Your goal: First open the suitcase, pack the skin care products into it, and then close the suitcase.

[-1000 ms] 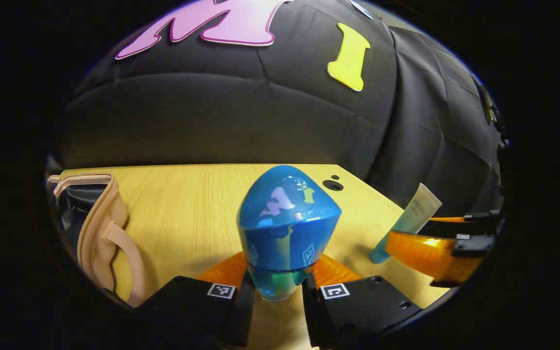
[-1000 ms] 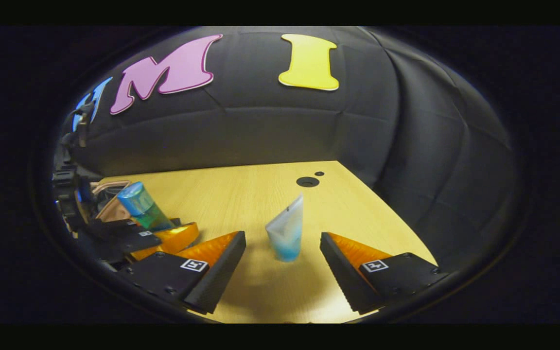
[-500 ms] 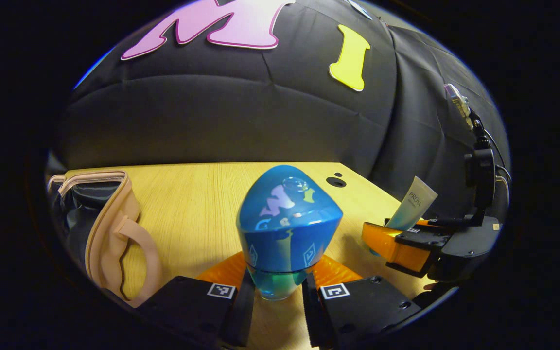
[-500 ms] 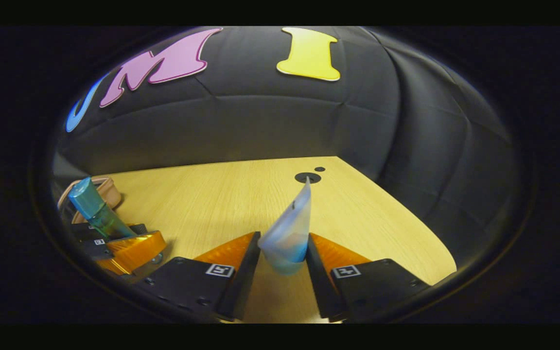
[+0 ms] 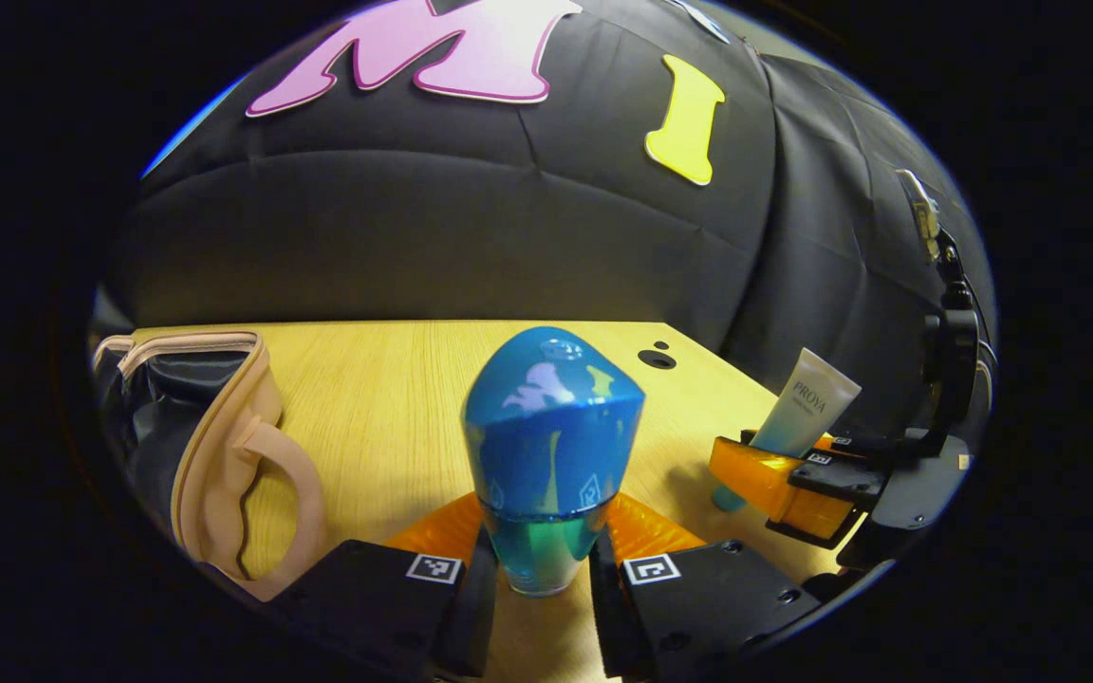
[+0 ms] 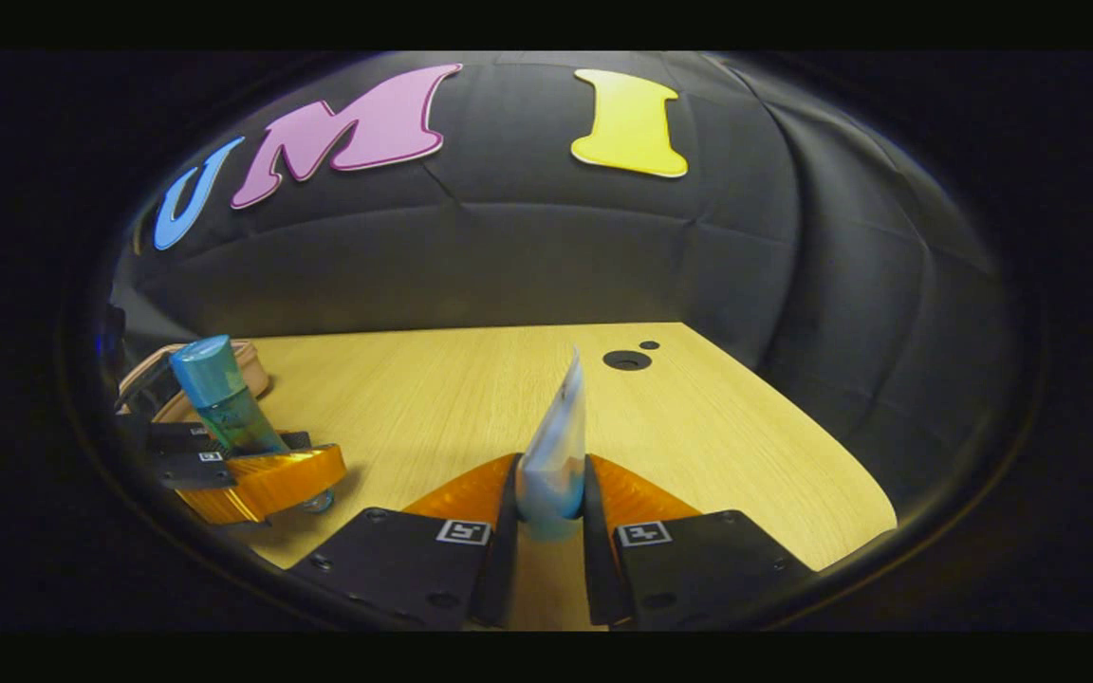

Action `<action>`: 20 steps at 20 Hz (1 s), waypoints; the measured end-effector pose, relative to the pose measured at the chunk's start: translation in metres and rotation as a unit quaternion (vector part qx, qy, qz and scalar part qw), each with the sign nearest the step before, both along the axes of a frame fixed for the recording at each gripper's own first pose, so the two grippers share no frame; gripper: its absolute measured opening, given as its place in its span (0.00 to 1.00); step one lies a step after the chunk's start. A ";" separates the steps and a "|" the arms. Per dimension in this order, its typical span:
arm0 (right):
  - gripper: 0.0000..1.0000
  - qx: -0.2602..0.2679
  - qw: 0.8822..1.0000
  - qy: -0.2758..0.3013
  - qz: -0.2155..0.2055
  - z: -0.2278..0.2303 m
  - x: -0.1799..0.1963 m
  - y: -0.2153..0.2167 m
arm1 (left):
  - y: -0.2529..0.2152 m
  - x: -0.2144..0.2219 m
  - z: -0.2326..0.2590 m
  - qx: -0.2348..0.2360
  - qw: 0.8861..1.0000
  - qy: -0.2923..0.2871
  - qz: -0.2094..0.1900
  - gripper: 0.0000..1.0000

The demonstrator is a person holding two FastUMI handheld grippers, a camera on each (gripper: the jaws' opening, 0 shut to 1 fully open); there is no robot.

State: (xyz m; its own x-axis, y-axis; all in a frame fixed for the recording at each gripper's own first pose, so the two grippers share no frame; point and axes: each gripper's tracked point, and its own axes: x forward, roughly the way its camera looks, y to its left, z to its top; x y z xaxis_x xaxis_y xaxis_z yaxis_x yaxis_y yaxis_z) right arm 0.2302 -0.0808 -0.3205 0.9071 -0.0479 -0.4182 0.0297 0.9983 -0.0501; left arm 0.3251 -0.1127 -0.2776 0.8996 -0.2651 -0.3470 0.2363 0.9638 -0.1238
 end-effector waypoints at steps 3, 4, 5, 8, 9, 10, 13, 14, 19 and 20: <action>0.33 -0.006 0.999 -0.028 0.013 0.025 -0.002 0.012 | 0.014 -0.009 0.019 -0.002 1.000 -0.025 0.006 0.47; 0.33 -0.004 0.999 -0.038 0.020 0.034 -0.002 0.019 | 0.020 -0.012 0.028 0.001 0.999 -0.032 0.008 0.47; 0.33 0.001 0.999 -0.041 0.028 0.042 -0.005 0.028 | 0.025 -0.016 0.038 -0.003 0.999 -0.037 0.010 0.47; 0.33 0.011 0.997 -0.048 0.057 0.064 -0.014 0.060 | 0.048 -0.031 0.073 -0.019 0.998 -0.055 0.022 0.47; 0.33 0.019 0.996 -0.050 0.071 0.071 -0.017 0.076 | 0.060 -0.038 0.081 -0.016 0.998 -0.053 0.029 0.47; 0.33 0.022 0.995 -0.052 0.082 0.076 -0.021 0.088 | 0.074 -0.046 0.090 -0.016 0.998 -0.053 0.037 0.47; 0.33 0.038 0.991 -0.055 0.119 0.091 -0.031 0.135 | 0.125 -0.066 0.113 -0.026 0.996 -0.051 0.067 0.47; 0.33 0.050 0.988 -0.053 0.133 0.095 -0.036 0.156 | 0.146 -0.072 0.115 -0.024 0.995 -0.040 0.084 0.47; 0.33 0.092 0.975 -0.057 0.195 0.113 -0.045 0.247 | 0.253 -0.095 0.092 0.023 0.990 0.022 0.137 0.51; 0.33 0.100 0.972 -0.056 0.206 0.114 -0.047 0.264 | 0.265 -0.094 0.084 0.032 0.989 0.036 0.138 0.47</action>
